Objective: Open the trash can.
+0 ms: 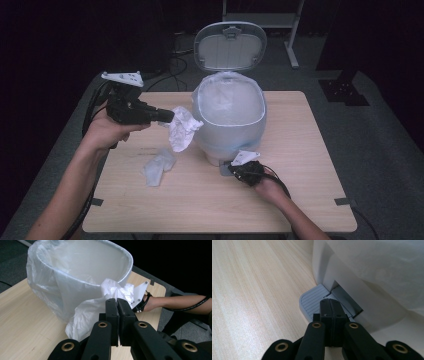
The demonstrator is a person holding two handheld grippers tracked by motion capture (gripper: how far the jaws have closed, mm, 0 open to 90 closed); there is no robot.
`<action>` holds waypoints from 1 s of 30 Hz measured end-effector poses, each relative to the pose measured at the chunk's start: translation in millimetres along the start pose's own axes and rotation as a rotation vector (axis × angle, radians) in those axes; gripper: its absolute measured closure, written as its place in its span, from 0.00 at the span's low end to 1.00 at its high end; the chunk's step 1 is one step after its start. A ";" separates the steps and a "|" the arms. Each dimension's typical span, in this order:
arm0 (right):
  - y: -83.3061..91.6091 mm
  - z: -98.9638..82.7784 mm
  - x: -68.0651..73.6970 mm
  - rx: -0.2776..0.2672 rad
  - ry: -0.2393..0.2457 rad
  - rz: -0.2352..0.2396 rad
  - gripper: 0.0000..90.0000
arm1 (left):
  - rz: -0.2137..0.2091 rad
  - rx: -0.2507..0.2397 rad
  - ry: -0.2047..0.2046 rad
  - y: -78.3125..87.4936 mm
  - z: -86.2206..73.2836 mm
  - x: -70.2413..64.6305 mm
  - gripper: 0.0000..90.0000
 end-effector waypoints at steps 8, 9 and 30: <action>0.0 -0.1 -0.1 -0.003 -0.002 0.003 1.00 | -0.005 -0.004 -0.009 0.4 15.8 -2.4 0.98; 0.0 -0.2 -0.1 -0.004 -0.001 0.003 1.00 | -0.008 -0.005 -0.012 0.2 18.2 -3.1 0.98; -0.1 -0.6 -0.5 -0.012 -0.001 0.013 0.99 | -0.014 0.005 -0.030 -8.3 55.1 -8.4 0.98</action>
Point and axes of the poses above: each handheld gripper's, and its own axes: y roughly backward along the jaws, z roughly out of its top, x roughly to its left, the point moved 9 cm from there along -y, roughly forward along the jaws, and after that the axes turned 13 degrees about x, right-handed, at the moved point
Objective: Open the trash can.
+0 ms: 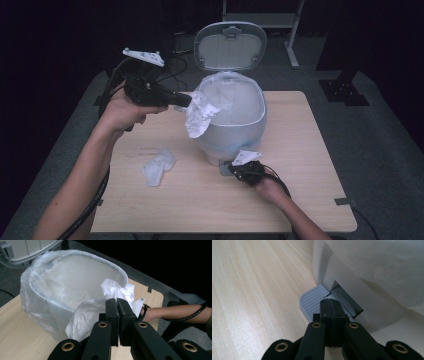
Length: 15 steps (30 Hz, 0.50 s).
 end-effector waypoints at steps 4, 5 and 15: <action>0.0 0.0 -0.1 -0.001 0.001 0.001 0.99 | 0.001 0.000 0.002 -1.6 5.2 0.2 0.98; 0.0 0.0 -0.1 -0.001 0.002 0.002 0.99 | 0.001 0.000 0.003 -2.1 6.3 0.5 0.98; 0.0 0.0 0.0 0.000 0.003 0.004 0.99 | 0.006 -0.002 0.008 -3.0 14.9 4.6 0.98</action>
Point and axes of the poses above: each handheld gripper's, and its own axes: y roughly backward along the jaws, z roughly out of its top, x roughly to its left, the point moved 9 cm from there along -y, roughly forward along the jaws, and after that the axes turned 13 degrees about x, right-handed, at the moved point
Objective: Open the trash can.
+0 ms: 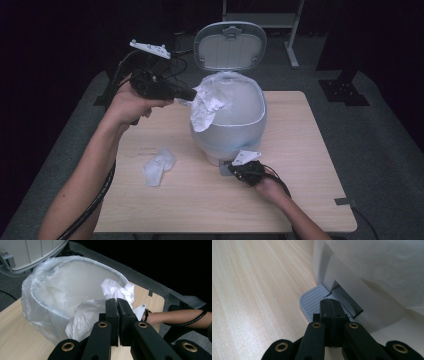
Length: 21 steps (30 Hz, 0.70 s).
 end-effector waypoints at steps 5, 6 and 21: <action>0.0 0.1 0.0 -0.001 0.001 0.001 1.00 | 0.002 0.005 0.002 -1.5 4.1 2.0 0.98; 0.0 0.0 -0.1 0.000 0.002 0.001 0.99 | 0.003 0.005 0.004 -1.9 5.5 2.3 0.98; 0.0 0.0 0.3 0.001 0.007 -0.004 0.99 | 0.005 0.005 0.009 -9.5 21.3 5.2 0.98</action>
Point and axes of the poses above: each handheld gripper's, and its own axes: y roughly backward along the jaws, z roughly out of its top, x roughly to its left, the point moved 9 cm from there along -y, roughly forward along the jaws, and after that the axes turned 13 degrees about x, right-handed, at the moved point
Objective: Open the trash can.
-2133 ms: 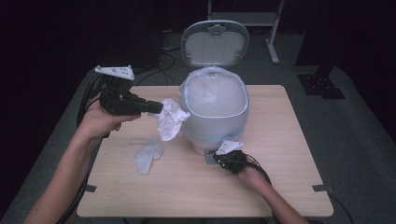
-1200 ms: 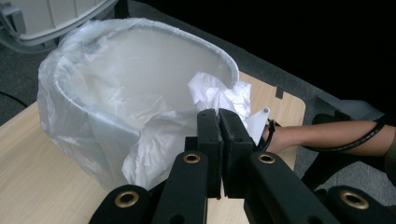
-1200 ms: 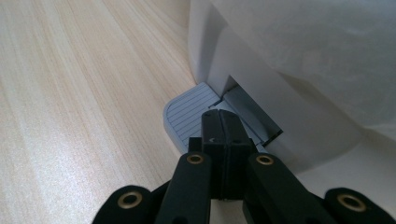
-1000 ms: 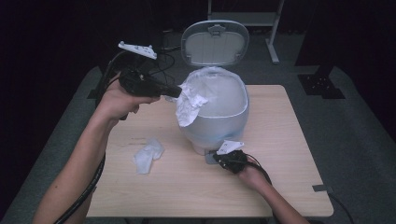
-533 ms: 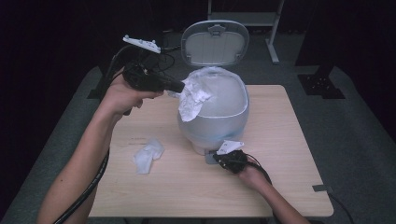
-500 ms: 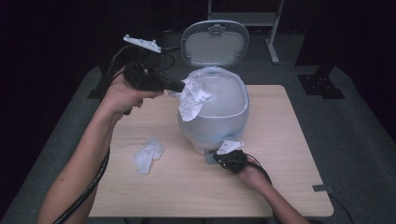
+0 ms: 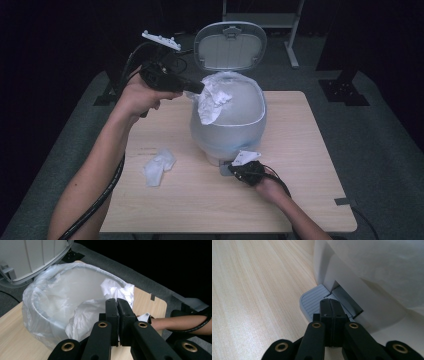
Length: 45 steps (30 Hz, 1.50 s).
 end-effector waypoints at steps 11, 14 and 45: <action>-0.1 0.0 -0.4 -0.003 -0.001 0.005 0.99 | 0.001 0.007 0.003 -8.2 11.4 3.9 0.98; -0.2 0.2 -0.2 -0.004 -0.002 0.008 0.99 | 0.000 0.002 0.012 -11.5 13.9 5.4 0.98; -0.2 0.1 -0.8 -0.006 0.000 0.011 0.99 | 0.011 0.045 0.023 -48.5 27.3 16.1 0.98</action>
Point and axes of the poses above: each handheld gripper's, and its own axes: y roughly backward along the jaws, z roughly out of its top, x roughly to its left, the point moved 9 cm from there along -y, roughly forward along the jaws, and after that the axes turned 13 degrees about x, right-handed, at the moved point
